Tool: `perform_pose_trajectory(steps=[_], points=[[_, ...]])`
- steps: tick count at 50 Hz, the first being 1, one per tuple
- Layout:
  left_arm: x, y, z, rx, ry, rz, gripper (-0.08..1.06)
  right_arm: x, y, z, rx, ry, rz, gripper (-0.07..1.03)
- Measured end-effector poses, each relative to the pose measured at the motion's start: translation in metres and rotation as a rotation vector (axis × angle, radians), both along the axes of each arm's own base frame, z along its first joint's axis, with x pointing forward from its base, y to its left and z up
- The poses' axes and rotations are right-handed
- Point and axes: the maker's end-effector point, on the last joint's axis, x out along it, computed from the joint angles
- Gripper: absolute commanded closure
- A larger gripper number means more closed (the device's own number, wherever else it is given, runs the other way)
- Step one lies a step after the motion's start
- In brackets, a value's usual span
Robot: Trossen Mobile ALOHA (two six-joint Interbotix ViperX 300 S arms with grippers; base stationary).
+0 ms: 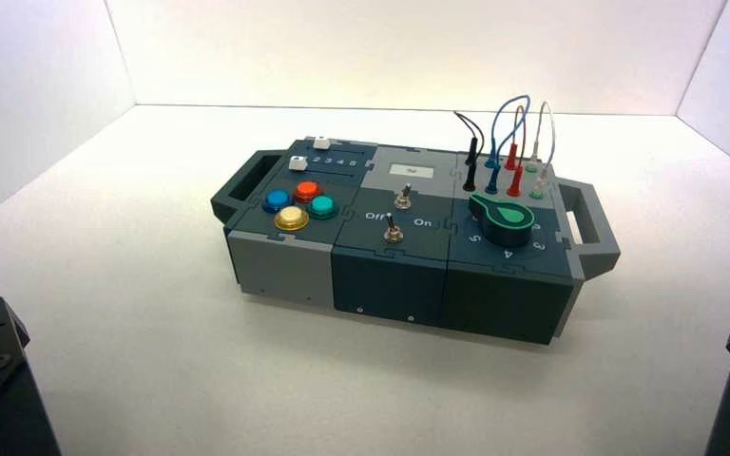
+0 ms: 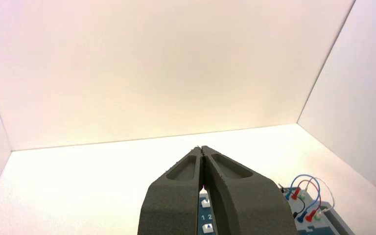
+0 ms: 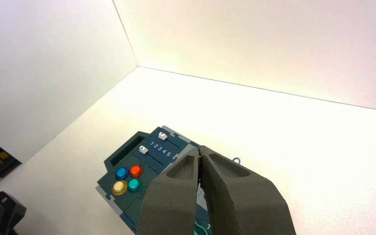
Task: Move the top slider to position 3.
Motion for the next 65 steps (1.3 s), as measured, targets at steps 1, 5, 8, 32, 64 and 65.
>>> perform_pose_trajectory(steps=[1, 5, 8, 32, 64, 65], points=[[0.000, 0.000, 0.000, -0.001, 0.002, 0.000, 1.01, 0.000, 0.000, 0.000, -0.001, 0.001, 0.000, 0.99], [0.000, 0.000, 0.000, -0.004, 0.003, -0.001, 1.01, 0.000, 0.000, -0.001, 0.000, 0.003, -0.002, 0.99], [0.000, 0.000, 0.000, -0.003, 0.004, -0.001, 1.01, 0.000, 0.000, 0.000, -0.001, 0.001, 0.000, 0.99], [0.030, -0.014, -0.028, 0.059, 0.219, -0.013, 1.01, 0.000, 0.000, 0.000, 0.001, 0.002, 0.000, 0.99], [0.142, -0.100, -0.174, 0.405, 0.746, -0.176, 1.01, 0.000, 0.000, -0.001, -0.003, 0.004, -0.001, 0.99], [0.144, -0.103, -0.177, 0.411, 0.752, -0.180, 1.01, 0.001, 0.000, -0.002, -0.005, 0.004, -0.002, 0.99]])
